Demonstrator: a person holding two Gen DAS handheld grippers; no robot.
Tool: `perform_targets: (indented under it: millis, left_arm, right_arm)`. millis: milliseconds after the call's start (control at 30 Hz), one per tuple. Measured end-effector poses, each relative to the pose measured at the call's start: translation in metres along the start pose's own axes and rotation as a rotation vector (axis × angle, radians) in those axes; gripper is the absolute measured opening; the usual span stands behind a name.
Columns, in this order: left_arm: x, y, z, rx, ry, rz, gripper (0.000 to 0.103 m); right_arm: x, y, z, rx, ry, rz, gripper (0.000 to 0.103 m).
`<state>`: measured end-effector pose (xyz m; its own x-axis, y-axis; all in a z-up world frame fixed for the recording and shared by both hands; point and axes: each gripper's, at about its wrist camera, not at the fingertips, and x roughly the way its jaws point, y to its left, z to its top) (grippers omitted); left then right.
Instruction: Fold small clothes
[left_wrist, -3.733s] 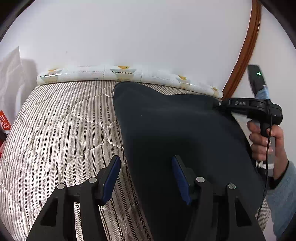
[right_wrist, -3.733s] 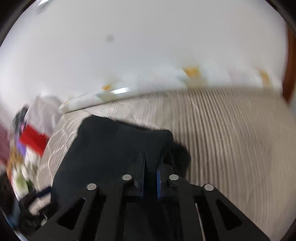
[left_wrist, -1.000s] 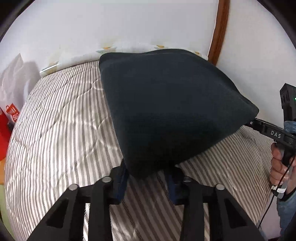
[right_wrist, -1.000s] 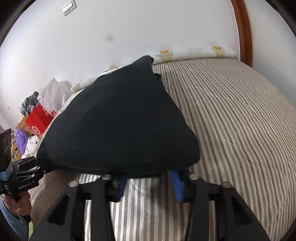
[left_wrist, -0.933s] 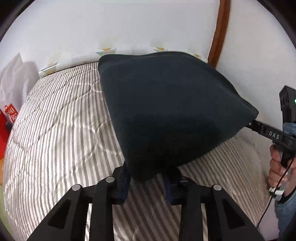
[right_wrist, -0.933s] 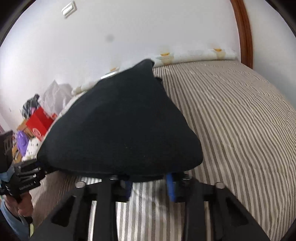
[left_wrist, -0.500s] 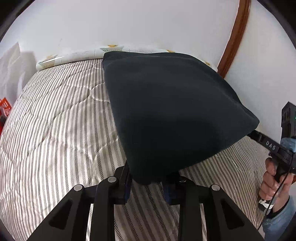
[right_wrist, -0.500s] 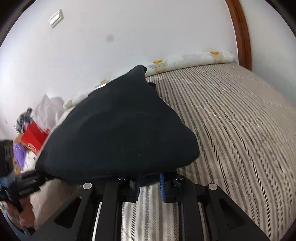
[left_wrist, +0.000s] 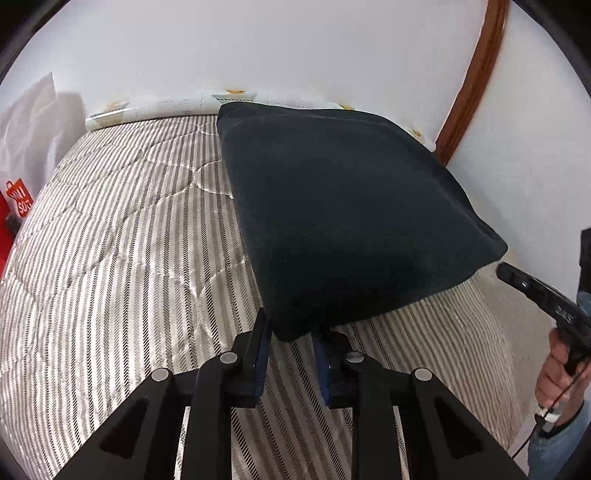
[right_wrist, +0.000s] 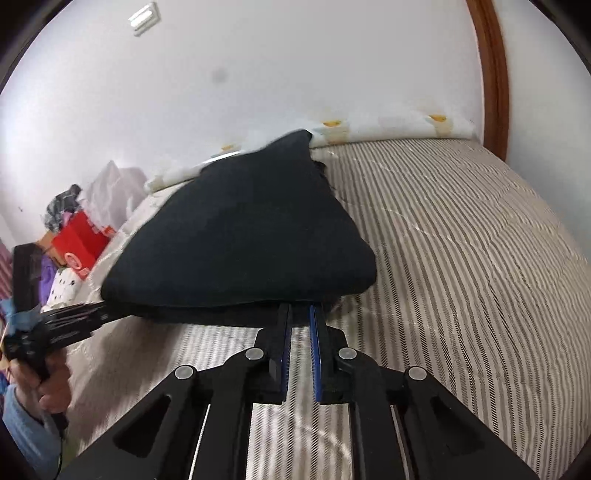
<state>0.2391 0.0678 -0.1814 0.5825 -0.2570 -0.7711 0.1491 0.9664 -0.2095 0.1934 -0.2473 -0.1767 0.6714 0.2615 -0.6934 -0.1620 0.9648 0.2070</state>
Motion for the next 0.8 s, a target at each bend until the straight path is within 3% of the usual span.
perform_targets:
  millis: [267,367,500,633,700,800]
  left_arm:
    - [-0.018,0.006,-0.017,-0.001,-0.036,0.031,0.011]
    - [-0.03,0.003,-0.025,0.016,-0.04,0.064,0.011]
    - [-0.05,-0.001,-0.024,0.025,-0.059,0.033,0.011]
    - [-0.053,-0.01,-0.005,0.037,-0.066,0.042,0.011]
    - [-0.049,-0.014,0.003,0.047,-0.073,0.059,0.014]
    - [-0.036,-0.018,0.01,0.048,-0.077,0.073,0.023]
  right_arm:
    - [-0.027,0.011,0.01,-0.051,-0.078,0.004,0.014]
    - [-0.016,0.012,0.02,-0.056,-0.092,-0.021,0.017]
    - [0.008,0.011,0.034,-0.033,-0.104,-0.026,0.02]
    - [0.039,0.022,0.038,-0.051,-0.041,-0.051,0.022]
    - [0.045,0.026,0.034,-0.076,-0.033,-0.089,0.022]
    - [0.039,0.023,0.033,-0.034,-0.028,-0.068,0.022]
